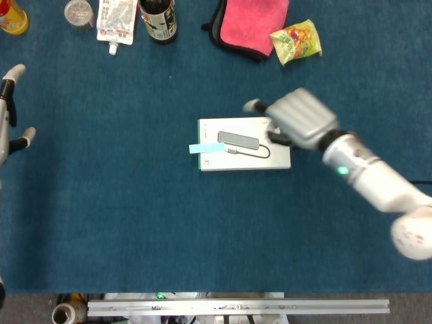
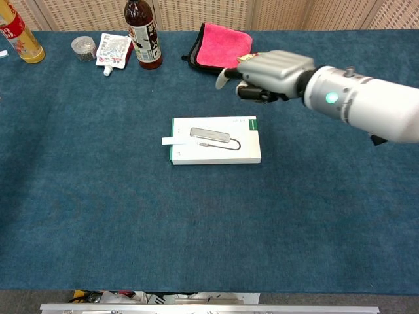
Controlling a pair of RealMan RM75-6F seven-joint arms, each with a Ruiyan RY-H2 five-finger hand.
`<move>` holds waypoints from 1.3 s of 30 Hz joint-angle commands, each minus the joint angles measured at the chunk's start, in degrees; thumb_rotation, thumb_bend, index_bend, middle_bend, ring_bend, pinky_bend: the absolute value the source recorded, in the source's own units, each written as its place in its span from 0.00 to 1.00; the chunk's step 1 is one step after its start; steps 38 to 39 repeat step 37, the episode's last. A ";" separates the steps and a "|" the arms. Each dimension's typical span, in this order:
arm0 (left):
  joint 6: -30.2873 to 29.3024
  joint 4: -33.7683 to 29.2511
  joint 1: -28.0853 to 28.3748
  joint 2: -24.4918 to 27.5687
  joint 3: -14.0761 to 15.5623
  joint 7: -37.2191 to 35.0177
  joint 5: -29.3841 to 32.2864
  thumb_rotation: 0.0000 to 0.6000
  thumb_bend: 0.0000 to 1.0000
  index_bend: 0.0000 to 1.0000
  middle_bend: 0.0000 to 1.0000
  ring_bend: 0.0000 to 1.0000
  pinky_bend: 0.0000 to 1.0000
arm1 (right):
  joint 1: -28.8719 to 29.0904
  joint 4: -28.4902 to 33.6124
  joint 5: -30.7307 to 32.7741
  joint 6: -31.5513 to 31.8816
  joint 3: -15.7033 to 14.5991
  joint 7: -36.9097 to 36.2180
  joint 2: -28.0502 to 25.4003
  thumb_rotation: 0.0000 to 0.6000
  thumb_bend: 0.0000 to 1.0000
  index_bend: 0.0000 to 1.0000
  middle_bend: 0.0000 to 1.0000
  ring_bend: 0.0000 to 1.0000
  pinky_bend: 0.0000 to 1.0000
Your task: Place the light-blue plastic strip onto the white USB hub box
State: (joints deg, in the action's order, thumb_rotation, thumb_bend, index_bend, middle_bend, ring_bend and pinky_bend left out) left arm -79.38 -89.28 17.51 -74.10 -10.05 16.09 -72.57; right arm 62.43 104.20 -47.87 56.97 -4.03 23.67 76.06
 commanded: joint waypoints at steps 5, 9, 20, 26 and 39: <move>-0.15 2.24 -0.57 -0.11 -0.12 -1.48 0.53 1.00 0.13 0.16 0.55 0.58 0.82 | -15.65 4.66 -12.32 16.58 -5.42 -4.13 -9.53 0.00 0.76 0.21 0.88 0.89 0.97; -1.16 2.36 -1.42 0.51 0.20 -1.73 0.12 1.00 0.13 0.16 0.52 0.52 0.73 | -22.98 3.81 -16.75 23.93 -7.09 -5.91 -11.94 0.00 0.72 0.19 0.70 0.69 0.80; -8.64 5.03 -4.90 -0.54 1.23 -2.88 -3.86 1.00 0.13 0.16 0.42 0.42 0.57 | -40.79 -6.69 -23.97 39.10 -7.80 -10.82 -9.08 0.00 0.66 0.13 0.44 0.38 0.52; -11.71 5.49 -7.05 0.00 2.81 -3.89 -6.88 1.00 0.13 0.16 0.42 0.42 0.55 | -46.73 -8.63 -25.14 40.61 -7.85 -11.04 -8.93 0.00 0.59 0.13 0.44 0.38 0.52; -9.22 2.47 -8.64 2.56 5.99 0.08 -8.06 1.00 0.13 0.17 0.42 0.42 0.51 | -49.96 -5.02 -25.79 36.21 -5.13 -10.56 -12.32 0.00 0.59 0.13 0.44 0.38 0.51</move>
